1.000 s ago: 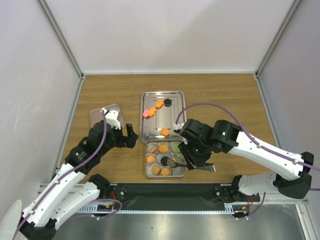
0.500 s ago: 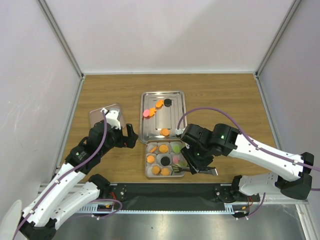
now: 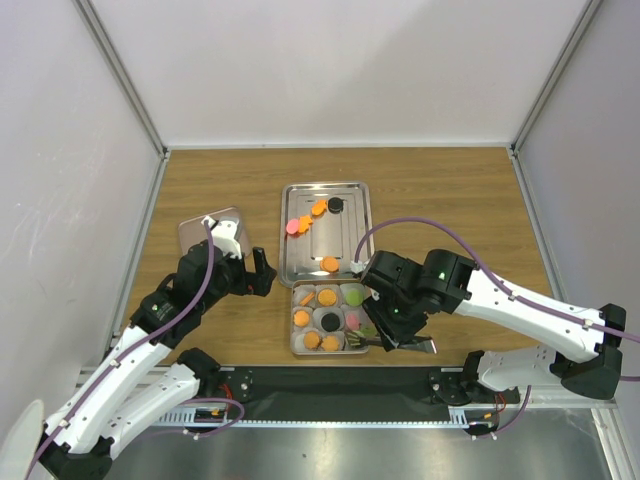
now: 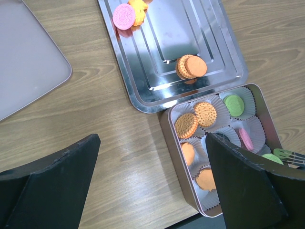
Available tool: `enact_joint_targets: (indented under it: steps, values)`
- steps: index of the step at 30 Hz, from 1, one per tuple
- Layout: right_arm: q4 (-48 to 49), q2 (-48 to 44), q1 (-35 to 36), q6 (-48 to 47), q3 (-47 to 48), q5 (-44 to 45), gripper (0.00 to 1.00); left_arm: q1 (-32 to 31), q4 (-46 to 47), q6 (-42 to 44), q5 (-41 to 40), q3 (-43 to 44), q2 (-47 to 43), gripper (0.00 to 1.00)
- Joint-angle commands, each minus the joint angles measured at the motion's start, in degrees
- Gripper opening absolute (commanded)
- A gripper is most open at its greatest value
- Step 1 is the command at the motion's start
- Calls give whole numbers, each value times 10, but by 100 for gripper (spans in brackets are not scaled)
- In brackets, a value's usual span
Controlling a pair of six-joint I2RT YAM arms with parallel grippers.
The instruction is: Pack the cookies
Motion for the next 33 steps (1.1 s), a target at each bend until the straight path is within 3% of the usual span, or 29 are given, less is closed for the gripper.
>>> enact_joint_targets:
  steps: [1,33]
  values:
    - [-10,-11,4,3,-5,-10,39,2,17,6,3,6,0,100]
    - [-36,-3,7,1,28,2,45,3,17,6,3,6,-2,100]
